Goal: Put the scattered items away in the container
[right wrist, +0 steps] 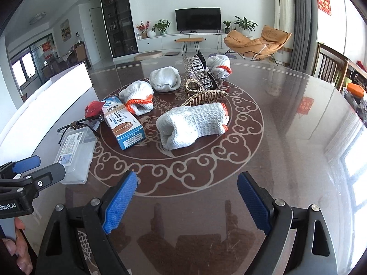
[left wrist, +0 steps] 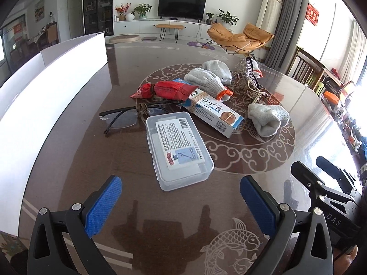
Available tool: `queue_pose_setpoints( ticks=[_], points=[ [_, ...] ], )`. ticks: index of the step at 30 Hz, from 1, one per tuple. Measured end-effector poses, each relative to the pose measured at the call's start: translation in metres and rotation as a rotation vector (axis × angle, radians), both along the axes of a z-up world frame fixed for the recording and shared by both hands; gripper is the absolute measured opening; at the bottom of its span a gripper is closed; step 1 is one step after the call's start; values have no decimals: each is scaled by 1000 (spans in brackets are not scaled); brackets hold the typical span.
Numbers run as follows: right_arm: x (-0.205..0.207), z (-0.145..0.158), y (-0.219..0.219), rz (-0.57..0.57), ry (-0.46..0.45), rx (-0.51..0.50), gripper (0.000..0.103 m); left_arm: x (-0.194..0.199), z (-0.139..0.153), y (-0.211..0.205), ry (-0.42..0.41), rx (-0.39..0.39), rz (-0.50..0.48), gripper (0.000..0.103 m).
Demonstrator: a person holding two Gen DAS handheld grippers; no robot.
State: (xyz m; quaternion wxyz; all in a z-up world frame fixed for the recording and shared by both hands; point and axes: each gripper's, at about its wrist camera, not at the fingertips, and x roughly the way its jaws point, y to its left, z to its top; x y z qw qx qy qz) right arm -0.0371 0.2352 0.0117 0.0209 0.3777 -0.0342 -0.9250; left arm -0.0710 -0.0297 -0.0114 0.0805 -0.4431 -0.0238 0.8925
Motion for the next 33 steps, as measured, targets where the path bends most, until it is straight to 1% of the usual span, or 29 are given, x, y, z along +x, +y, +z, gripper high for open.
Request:
queue_pose_setpoints(
  ticks=[2,6,10,13,15,17,19,22,25,27,29,31,33],
  points=[
    [21,7,1,-1,11,13,90,15,-1,0,-1,-12,3,103],
    [63,14,5,-4,35,33,90,53,-2,3,24,-17,-6,103],
    [102,13,10,-12,42,15,90,97,1,8,75,8,-38,103],
    [132,15,13,-13,65,-14,90,125,8,17,129,-25,-81,103],
    [148,19,12,-12,86,-12,90,135,15,25,152,-51,-113,103],
    [156,23,9,4,92,-4,90,140,19,32,173,-79,-132,103],
    [157,28,6,6,99,13,90,138,19,37,175,-96,-140,103],
    [164,30,6,4,126,38,90,129,11,33,136,-75,-134,103],
    [172,24,6,14,139,81,90,113,-2,20,63,6,-94,103],
    [173,20,4,43,142,102,90,101,-8,10,24,62,-46,103],
    [171,19,0,63,159,112,90,81,-12,5,-9,92,-6,103],
    [173,18,-3,80,197,116,90,57,-13,5,-31,85,17,103],
    [172,14,-7,99,209,117,90,30,-15,8,-44,70,33,103]
  ],
)
